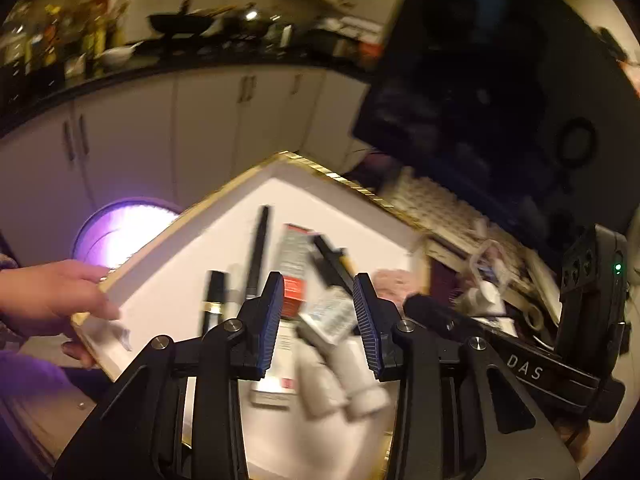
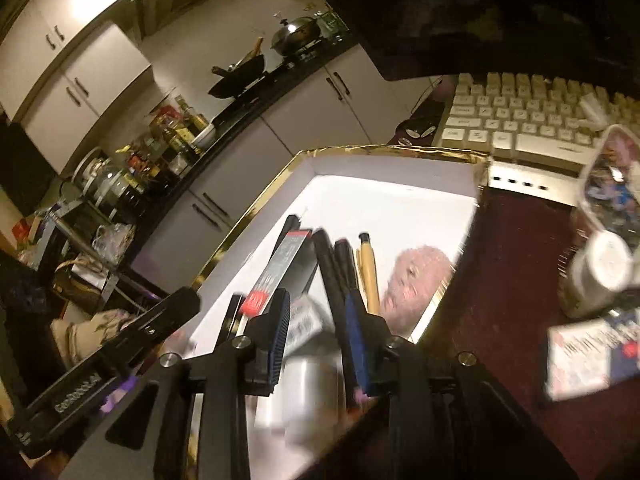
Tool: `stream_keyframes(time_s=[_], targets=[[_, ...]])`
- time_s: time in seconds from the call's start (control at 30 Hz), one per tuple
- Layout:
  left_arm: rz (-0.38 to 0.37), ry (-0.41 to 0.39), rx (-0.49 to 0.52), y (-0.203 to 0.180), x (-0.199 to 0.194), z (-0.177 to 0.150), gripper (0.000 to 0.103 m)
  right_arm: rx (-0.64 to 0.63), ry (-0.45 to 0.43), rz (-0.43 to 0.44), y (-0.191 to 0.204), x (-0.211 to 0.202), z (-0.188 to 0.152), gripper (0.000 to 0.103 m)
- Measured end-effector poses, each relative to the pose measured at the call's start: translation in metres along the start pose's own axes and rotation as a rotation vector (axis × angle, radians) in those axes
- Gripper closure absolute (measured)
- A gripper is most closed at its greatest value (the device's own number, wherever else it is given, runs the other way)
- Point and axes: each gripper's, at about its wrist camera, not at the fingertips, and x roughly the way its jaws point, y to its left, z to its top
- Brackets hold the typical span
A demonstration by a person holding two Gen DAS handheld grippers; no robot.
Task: Organize objects
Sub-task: 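Open both tools in the tray and withdraw to the desk, then grasp the white medicine box with the left tool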
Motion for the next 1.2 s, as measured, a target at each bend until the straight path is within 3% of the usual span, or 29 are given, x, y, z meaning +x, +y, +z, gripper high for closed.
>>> stream_keyframes(time_s=[0.1,0.2,0.27,0.33,0.53,0.73,0.8,0.83,0.93,1.07,1.2], targets=[[-0.073,0.005,0.049,-0.02,-0.001,-0.003,0.059,0.023,-0.014,-0.038,-0.019,-0.031,-0.015,0.075],[-0.209,0.047,0.087,-0.045,0.007,-0.008,0.05,0.041,-0.04,-0.058,-0.045,-0.064,-0.033,0.075],[-0.288,0.1,0.109,-0.065,0.018,-0.008,0.05,0.045,-0.053,-0.097,-0.062,-0.082,-0.045,0.073],[-0.338,0.147,0.14,-0.084,0.032,-0.008,0.048,0.05,-0.049,-0.118,-0.077,-0.096,-0.056,0.064],[-0.376,0.269,0.269,-0.144,0.083,-0.015,0.048,0.097,-0.052,-0.182,-0.114,-0.128,-0.086,0.06],[-0.304,0.349,0.358,-0.185,0.123,-0.031,0.048,0.123,-0.068,-0.17,-0.127,-0.143,-0.094,0.06],[-0.268,0.31,0.412,-0.192,0.126,-0.036,0.047,0.123,-0.08,-0.162,-0.128,-0.145,-0.095,0.06],[-0.261,0.331,0.427,-0.193,0.125,-0.04,0.047,0.116,-0.079,-0.158,-0.127,-0.146,-0.095,0.06],[-0.338,0.415,0.493,-0.202,0.122,-0.055,0.047,0.089,-0.083,-0.163,-0.123,-0.149,-0.097,0.06],[-0.308,0.395,0.611,-0.216,0.111,-0.072,0.047,0.075,-0.101,-0.165,-0.122,-0.154,-0.097,0.06],[-0.258,0.378,0.606,-0.221,0.117,-0.076,0.047,0.088,-0.1,-0.18,-0.127,-0.153,-0.097,0.06]])
